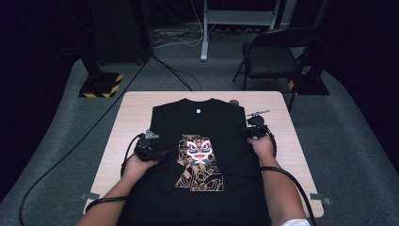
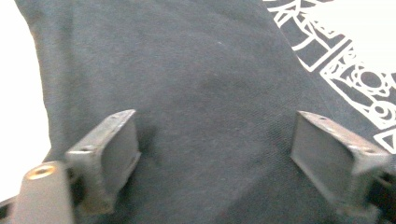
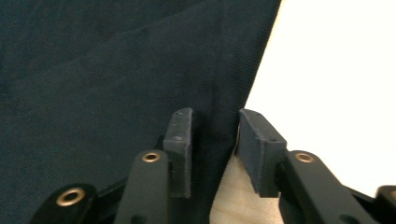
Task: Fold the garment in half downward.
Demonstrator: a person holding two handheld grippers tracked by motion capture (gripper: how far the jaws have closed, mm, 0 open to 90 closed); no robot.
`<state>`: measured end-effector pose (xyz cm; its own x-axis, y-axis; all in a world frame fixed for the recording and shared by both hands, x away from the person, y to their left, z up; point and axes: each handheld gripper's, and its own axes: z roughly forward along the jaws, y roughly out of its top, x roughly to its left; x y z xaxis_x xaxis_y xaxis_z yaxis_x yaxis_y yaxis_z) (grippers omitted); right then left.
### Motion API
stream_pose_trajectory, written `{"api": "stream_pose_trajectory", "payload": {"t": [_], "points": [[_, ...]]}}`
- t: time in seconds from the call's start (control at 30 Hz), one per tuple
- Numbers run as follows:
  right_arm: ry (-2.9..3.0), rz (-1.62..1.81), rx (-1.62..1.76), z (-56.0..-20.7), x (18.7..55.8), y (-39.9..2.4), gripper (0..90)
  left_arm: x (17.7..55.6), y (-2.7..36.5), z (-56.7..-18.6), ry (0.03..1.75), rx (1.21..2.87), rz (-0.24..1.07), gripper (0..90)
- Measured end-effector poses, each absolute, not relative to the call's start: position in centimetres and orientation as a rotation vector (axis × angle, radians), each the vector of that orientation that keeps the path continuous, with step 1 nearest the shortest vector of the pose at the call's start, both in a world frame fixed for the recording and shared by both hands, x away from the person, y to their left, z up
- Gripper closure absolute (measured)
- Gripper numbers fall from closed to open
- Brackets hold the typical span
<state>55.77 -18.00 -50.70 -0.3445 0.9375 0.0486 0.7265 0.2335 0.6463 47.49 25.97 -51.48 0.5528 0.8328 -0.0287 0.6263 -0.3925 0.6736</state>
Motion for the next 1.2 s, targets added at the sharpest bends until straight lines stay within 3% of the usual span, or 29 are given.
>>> {"api": "stream_pose_trajectory", "payload": {"t": [0.27,0.67,1.2], "points": [[2.192,0.816,1.500,-50.5,55.6,-17.3,79.0,49.2,27.7,-49.5,1.236,2.100,0.424,24.5],[2.174,0.808,1.503,-50.6,55.4,-17.1,79.6,54.1,27.8,-48.9,1.359,2.035,0.529,32.0],[2.166,0.815,1.504,-50.7,55.2,-17.2,78.7,56.3,28.7,-50.1,1.460,2.015,0.508,35.9]]}}
